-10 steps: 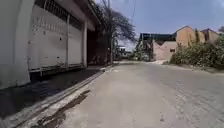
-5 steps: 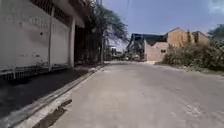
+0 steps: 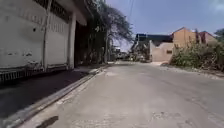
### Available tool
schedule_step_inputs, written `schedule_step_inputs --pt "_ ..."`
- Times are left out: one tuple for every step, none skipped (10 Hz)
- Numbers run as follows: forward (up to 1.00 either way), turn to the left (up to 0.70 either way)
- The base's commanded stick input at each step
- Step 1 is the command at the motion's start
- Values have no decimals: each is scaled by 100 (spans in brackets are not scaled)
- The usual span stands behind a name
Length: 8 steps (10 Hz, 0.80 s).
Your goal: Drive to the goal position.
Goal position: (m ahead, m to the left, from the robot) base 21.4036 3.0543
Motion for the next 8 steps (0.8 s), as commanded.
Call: schedule_step_inputs --pt "100 3" --pt "100 0" --pt "100 0" --pt "100 0" --pt "100 0" --pt "100 0" --pt "100 -1" --pt "100 -13"
